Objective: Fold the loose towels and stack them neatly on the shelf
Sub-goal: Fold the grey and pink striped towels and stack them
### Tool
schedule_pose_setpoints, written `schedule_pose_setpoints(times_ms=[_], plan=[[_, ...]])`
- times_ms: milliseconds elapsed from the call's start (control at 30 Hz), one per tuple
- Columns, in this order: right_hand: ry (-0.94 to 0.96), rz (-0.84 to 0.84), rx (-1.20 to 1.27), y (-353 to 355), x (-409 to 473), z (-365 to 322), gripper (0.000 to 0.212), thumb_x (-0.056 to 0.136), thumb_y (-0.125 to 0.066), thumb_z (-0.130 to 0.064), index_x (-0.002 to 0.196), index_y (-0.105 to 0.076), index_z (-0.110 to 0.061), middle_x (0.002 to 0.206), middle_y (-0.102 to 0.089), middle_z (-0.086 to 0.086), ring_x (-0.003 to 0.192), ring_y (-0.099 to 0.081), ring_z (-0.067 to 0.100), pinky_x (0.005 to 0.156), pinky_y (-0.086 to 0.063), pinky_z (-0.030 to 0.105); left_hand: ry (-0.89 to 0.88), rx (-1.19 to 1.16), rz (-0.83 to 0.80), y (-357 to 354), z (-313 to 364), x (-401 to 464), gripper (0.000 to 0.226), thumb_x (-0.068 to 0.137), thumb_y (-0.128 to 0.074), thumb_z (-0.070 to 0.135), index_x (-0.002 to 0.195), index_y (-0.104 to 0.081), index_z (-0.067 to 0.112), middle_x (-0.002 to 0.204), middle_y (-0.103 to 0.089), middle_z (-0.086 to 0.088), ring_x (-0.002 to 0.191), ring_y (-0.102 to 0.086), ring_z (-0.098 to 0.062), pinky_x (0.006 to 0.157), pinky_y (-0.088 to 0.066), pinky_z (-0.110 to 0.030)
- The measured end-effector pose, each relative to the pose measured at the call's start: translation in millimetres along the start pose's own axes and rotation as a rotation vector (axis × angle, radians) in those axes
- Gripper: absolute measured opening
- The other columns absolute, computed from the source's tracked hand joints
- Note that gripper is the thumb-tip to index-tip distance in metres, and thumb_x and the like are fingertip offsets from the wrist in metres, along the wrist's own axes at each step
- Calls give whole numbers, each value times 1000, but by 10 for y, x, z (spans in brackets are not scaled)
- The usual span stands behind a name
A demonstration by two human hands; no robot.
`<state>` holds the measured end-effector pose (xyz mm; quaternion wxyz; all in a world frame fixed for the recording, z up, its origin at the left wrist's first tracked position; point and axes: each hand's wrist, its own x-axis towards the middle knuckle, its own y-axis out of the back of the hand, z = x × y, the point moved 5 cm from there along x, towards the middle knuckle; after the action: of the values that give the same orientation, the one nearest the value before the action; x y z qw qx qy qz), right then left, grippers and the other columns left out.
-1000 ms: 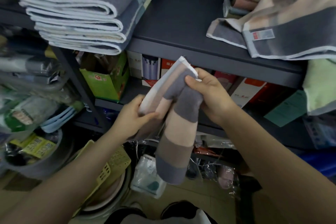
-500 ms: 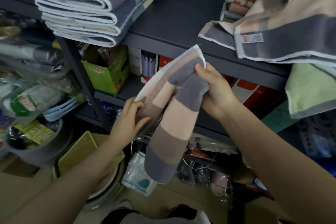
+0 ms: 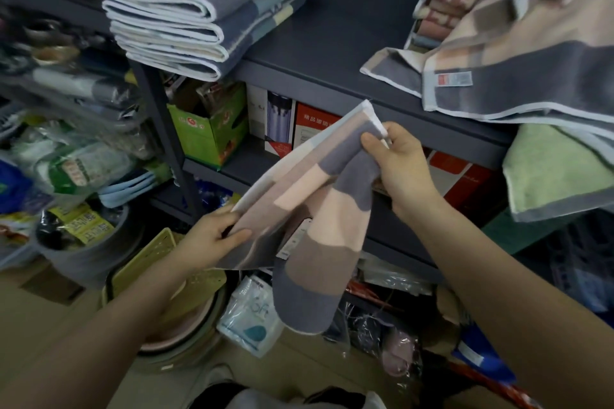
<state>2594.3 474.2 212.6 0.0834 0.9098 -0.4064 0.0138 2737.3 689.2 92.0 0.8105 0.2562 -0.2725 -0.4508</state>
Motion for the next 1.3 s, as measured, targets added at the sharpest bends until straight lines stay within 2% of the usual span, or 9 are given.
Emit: schedule_pose_setpoints(times_ms=[133,300,433,533,733,900,1033,1167,1300], plan=[[84,69,-163,150,-20,60,19,93,-51,-19,74,-51,-26,76,-60,1,73,-59,17,64,-48,37,75,-178,160,129,34,-115,30,79,-63,20,60,-50,2,67,-45,-1,60,-46,-12,59,-36,-26],[128,92,-257,210,-15,95,16,93,-47,-16,79,-51,-22,78,-60,0,73,-58,12,65,-49,32,181,-509,237,118,55,-257,23,86,-56,25,64,-60,29,57,-56,10,47,-50,2,44,-39,-11],[138,17,-235,183,-65,70,14,93,-48,-13,86,-58,-19,83,-63,-1,82,-61,15,75,-49,33,449,-576,11,-51,-181,-343,23,85,-52,35,74,-65,19,69,-65,-1,64,-60,-19,59,-47,-29],[186,-92,-335,68,-182,48,14,92,-49,-14,84,-61,-16,81,-63,1,79,-57,9,71,-43,27,554,-375,-161,-249,-295,-338,24,92,-50,25,82,-68,11,80,-69,-6,76,-63,-24,64,-49,-22],[217,-224,-404,13,-345,-9,18,95,-46,-17,91,-60,-5,86,-62,18,81,-57,26,68,-43,32,325,-110,-8,-358,-9,-150,20,79,-71,17,86,-56,7,88,-56,-12,76,-56,-23,69,-45,-35],[174,-250,-410,-22,-402,-27,21,93,-48,-17,89,-58,1,84,-62,21,76,-55,23,69,-43,35,150,-307,38,-316,720,294,72,74,-75,25,130,-30,34,111,-58,15,99,-59,4,78,-47,-10],[129,-241,-439,-14,-420,17,15,92,-50,-18,84,-61,-10,75,-61,6,70,-53,13,63,-39,29,-57,-176,210,-227,1270,546,22,81,-65,32,100,-60,23,82,-63,12,74,-58,1,62,-43,-13],[105,-197,-461,36,-433,65,12,90,-52,-19,85,-62,-15,69,-57,-5,65,-52,9,57,-39,26,-27,-179,228,-288,1373,606,15,87,-59,28,94,-65,17,76,-64,2,68,-57,-2,58,-42,-15],[-126,-165,-250,155,-477,180,23,92,-51,-15,112,-50,-26,78,-57,-1,51,-59,7,41,-46,21,81,-157,317,-296,1253,595,10,90,-54,25,88,-64,24,77,-65,6,71,-59,1,59,-43,-9]])
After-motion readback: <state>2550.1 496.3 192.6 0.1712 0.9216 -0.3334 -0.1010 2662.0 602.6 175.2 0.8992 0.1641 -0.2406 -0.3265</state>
